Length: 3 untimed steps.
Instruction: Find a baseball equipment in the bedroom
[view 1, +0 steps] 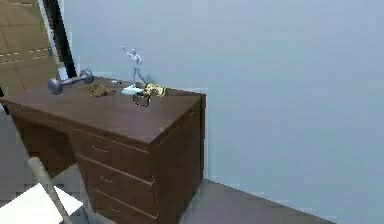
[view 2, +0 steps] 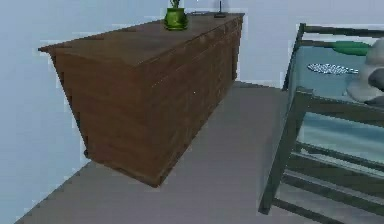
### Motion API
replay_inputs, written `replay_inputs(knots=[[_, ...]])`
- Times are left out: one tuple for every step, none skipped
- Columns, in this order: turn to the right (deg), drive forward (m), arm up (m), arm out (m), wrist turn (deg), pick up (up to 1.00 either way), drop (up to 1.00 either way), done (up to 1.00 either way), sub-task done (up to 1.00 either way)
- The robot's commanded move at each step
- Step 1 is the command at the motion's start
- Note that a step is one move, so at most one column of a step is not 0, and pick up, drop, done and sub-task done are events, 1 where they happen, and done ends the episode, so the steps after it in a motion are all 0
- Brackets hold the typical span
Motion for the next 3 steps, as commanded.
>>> replay_inputs(knots=[[-39.0, 0.00, 0.00, 0.00, 0.0, 0.00, 0.00, 0.00, 0.00], [0.0, 1.00, 0.00, 0.00, 0.0, 0.00, 0.00, 0.00, 0.00], [-6.0, 0.00, 0.00, 0.00, 0.0, 0.00, 0.00, 0.00, 0.00]])
